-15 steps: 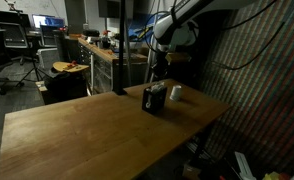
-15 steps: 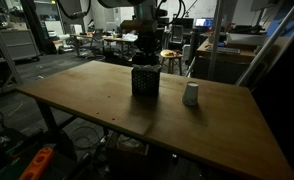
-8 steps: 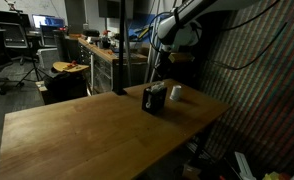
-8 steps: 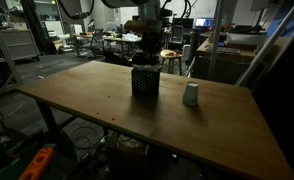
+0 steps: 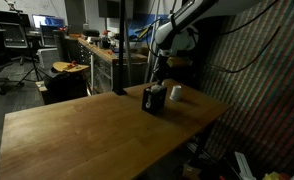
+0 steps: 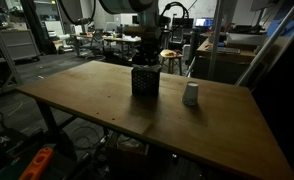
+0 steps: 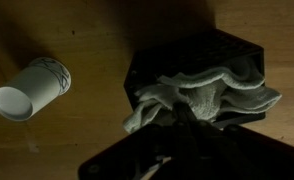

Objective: Put the towel in the box

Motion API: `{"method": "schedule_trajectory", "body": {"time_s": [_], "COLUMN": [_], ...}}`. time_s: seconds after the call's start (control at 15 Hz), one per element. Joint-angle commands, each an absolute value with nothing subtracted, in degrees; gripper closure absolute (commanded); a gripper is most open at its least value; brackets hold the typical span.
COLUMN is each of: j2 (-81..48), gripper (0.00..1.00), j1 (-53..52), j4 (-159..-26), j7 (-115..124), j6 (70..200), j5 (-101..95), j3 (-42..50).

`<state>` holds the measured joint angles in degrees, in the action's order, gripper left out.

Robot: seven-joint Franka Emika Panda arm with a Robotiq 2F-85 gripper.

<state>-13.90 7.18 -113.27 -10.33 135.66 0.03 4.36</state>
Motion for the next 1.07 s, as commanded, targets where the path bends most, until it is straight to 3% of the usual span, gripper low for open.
{"method": "schedule_trajectory", "body": {"time_s": [0.0,1.0], "j2": [-15.33,-22.61], "gripper": [0.95,0.95], "j1": [6.57,7.18], "j4": [-112.26,-110.57], "j7": [-10.59,-12.28], "j6": [135.99,136.14], "j5": [-0.4,1.33], "j3": [3.8,1.76]}}
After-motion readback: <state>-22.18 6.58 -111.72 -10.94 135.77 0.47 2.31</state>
